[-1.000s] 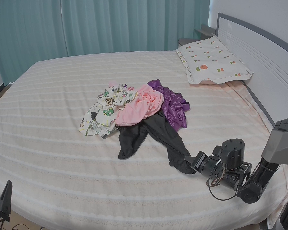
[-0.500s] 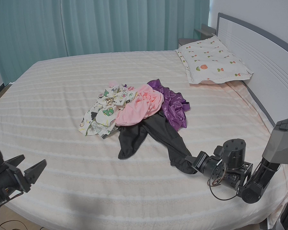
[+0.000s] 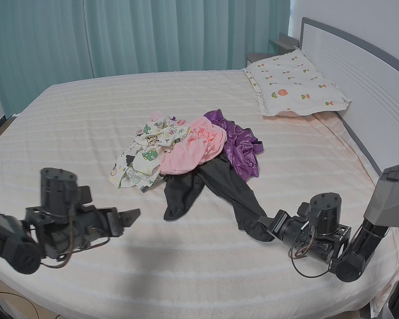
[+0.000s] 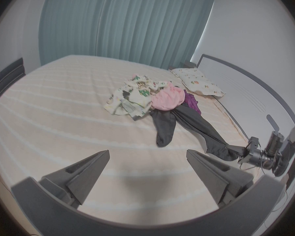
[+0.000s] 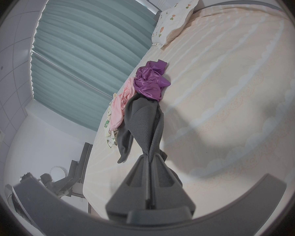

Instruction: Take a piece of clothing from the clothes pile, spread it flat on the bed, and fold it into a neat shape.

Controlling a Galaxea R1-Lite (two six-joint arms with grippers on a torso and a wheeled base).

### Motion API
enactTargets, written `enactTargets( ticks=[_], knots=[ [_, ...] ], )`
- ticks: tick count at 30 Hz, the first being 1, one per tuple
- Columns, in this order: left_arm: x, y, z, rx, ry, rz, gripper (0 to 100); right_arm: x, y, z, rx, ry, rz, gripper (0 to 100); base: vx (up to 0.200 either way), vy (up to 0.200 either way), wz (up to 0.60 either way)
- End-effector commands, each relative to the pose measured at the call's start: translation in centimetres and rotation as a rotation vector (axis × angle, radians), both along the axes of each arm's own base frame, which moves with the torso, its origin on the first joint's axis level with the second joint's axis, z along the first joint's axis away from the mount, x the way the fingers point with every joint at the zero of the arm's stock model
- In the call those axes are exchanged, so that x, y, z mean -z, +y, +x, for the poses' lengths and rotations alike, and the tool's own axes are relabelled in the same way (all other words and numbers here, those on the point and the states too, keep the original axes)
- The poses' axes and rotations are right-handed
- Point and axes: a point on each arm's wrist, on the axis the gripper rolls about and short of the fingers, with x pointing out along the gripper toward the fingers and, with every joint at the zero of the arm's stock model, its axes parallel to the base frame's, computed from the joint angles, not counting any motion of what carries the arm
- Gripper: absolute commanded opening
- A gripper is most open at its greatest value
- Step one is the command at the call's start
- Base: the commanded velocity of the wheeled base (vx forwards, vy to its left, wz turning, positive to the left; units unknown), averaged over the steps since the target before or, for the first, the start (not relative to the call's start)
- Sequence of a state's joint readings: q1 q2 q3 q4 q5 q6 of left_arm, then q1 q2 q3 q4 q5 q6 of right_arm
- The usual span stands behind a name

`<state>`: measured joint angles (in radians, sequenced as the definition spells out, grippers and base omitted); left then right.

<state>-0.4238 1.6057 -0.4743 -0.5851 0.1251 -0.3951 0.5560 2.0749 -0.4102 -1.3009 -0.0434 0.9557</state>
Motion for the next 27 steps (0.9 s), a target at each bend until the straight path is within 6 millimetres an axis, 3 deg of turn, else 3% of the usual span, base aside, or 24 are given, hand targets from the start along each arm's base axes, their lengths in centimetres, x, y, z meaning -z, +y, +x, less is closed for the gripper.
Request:
enactTargets(
  ticks=[1,8,17,27],
  knots=[
    [8.7,-10.4,7.3,0.055,0.118,-0.023,100,0.1,-0.2,0.0,0.008,0.003,-0.003,0,0.0,0.0,0.0],
    [10.0,-12.6,9.8,0.031,0.08,-0.029,100,0.1,-0.2,0.0,0.011,0.001,-0.003,0,0.0,0.0,0.0],
    [10.6,-13.1,11.3,-0.025,0.046,-0.009,100,0.1,-0.1,0.0,0.009,0.003,-0.004,0,0.0,0.0,0.0],
    [8.8,-12.7,12.2,-0.06,-0.01,-0.027,100,0.2,-0.1,0.0,0.009,0.004,-0.005,0,0.0,0.0,0.0]
  ],
)
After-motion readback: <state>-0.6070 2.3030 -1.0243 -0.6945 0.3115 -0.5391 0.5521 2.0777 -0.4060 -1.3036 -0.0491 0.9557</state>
